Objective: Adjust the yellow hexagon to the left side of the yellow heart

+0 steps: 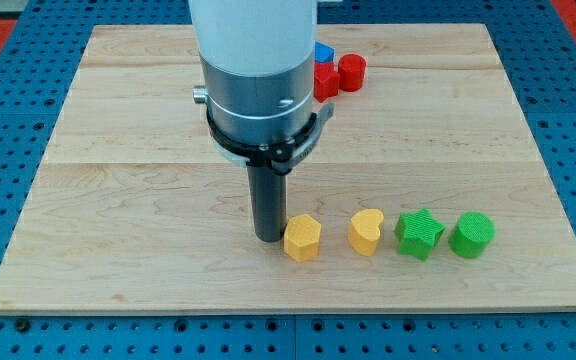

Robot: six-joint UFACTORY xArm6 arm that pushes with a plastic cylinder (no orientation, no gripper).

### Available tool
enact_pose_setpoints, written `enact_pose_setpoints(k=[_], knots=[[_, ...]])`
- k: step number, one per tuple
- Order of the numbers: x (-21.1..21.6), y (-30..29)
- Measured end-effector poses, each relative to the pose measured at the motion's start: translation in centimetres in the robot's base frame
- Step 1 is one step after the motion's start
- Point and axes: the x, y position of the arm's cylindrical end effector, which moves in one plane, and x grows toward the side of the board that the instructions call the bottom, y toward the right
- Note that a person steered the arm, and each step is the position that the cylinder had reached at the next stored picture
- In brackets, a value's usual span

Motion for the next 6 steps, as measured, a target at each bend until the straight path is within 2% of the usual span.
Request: enact_pose_setpoints(k=[1, 2, 3, 4, 6], knots=[[-3.5, -2.7], [-0.7, -2.1], [6.9, -2.4], [5.9, 1.2], [4.2, 2.2]])
